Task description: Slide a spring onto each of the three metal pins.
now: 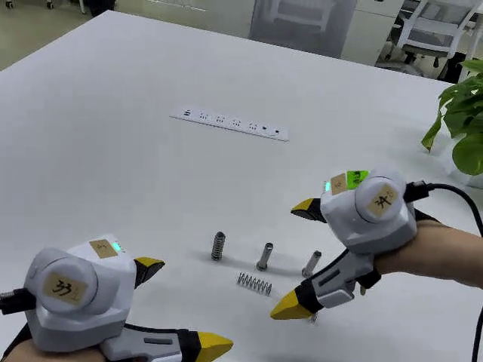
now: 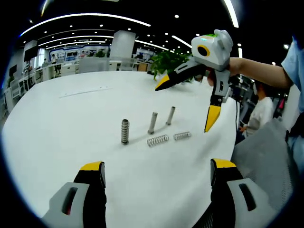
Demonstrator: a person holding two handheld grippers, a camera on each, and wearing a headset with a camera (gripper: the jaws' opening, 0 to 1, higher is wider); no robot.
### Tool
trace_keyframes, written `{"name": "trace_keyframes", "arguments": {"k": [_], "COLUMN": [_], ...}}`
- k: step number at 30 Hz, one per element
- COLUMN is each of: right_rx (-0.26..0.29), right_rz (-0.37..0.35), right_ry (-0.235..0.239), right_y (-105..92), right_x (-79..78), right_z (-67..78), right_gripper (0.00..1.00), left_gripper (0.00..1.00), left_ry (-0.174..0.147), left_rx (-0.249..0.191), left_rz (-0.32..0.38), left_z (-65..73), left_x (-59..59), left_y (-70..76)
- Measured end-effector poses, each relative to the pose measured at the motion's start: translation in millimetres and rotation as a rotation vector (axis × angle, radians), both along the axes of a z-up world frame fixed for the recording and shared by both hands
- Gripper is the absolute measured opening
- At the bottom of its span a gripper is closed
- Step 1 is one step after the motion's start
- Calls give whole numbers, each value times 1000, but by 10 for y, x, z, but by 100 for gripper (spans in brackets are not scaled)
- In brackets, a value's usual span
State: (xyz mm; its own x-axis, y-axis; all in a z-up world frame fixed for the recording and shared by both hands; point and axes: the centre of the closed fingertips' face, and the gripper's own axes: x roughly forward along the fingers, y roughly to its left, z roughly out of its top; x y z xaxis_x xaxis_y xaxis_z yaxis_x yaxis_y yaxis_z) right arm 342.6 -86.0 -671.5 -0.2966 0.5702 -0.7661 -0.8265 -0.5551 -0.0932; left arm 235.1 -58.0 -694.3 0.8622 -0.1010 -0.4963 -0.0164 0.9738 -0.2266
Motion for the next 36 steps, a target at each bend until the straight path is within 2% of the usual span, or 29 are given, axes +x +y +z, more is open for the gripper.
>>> {"name": "trace_keyframes", "arguments": {"k": [5,8,12,19,23,25,29,34,36], "right_rx": [51,71,84,71,61,69,83,84,80], "right_rz": [-52,-79,-133,-207,-233,-250,-272,-288,-291], "right_ry": [15,23,39,63,69,74,87,109,113], "right_y": [-78,-145,-276,-575,-700,-723,-733,-765,-786], "right_x": [53,58,95,154,160,161,148,133,131], "right_z": [137,185,163,66,34,51,77,30,4], "right_gripper": [99,99,99,99,99,99,99,99,99], "left_gripper": [93,92,92,92,87,86,77,62,54], "left_ry": [-1,15,31,52,61,55,51,82,81], "left_rx": [-7,14,20,45,79,96,135,189,200], "left_rz": [-3,-13,-29,-54,-73,-90,-130,-186,-210], "left_z": [-11,-47,-85,-109,-89,-54,-47,-91,-91], "left_x": [-5,-17,-27,-30,33,86,175,301,358], "left_y": [11,27,43,96,141,143,161,131,88]}}
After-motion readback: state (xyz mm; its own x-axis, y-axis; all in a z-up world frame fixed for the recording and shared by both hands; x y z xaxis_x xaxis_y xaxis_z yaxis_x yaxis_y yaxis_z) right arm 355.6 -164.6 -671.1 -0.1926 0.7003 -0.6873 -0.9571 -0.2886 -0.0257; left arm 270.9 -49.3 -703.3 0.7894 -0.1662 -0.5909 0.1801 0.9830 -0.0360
